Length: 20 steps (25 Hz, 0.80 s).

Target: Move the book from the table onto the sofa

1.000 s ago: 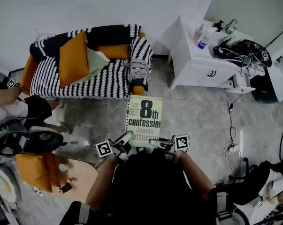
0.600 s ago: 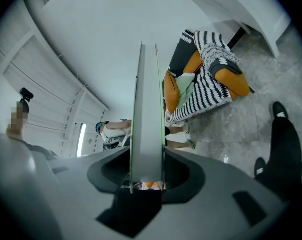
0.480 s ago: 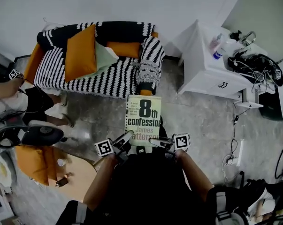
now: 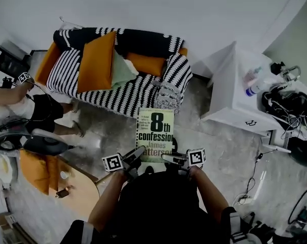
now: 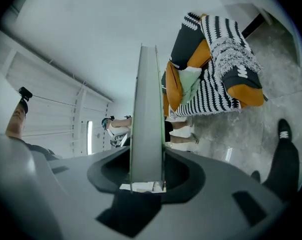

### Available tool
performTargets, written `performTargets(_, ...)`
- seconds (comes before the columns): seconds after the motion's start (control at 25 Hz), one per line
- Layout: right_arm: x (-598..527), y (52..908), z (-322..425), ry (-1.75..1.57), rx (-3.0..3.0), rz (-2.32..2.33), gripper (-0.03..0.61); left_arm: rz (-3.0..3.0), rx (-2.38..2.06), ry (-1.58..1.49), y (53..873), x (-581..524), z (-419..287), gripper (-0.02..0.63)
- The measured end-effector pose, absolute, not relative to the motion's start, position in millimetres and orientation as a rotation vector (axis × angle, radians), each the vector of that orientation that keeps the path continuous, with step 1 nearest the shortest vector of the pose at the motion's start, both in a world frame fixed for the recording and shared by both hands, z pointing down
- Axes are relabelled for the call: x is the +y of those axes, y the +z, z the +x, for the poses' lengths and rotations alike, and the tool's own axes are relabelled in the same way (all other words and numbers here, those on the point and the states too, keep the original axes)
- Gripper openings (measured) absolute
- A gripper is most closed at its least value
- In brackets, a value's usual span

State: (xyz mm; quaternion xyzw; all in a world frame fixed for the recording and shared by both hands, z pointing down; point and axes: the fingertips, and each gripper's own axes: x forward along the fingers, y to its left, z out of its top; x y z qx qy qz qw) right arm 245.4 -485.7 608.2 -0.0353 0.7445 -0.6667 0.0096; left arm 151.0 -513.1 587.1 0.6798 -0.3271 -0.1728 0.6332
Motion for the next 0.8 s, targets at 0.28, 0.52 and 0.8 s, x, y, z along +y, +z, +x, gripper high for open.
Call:
performTargets(0.28, -540, 605, 266, -2.103, 2.344, 0.031, 0.183, 1.589, -0.874, -0.355, 589, -559, 169, 0.172)
performTargets(0.52, -563, 598, 270, -2.126, 2.353, 0.079, 0.183, 1.586, -0.912, -0.338, 585, -577, 175, 0.184)
performTargets(0.8, -584, 597, 259, -2.130, 2.351, 0.033, 0.183, 1.582, -0.878, -0.333, 586, -598, 164, 0.184)
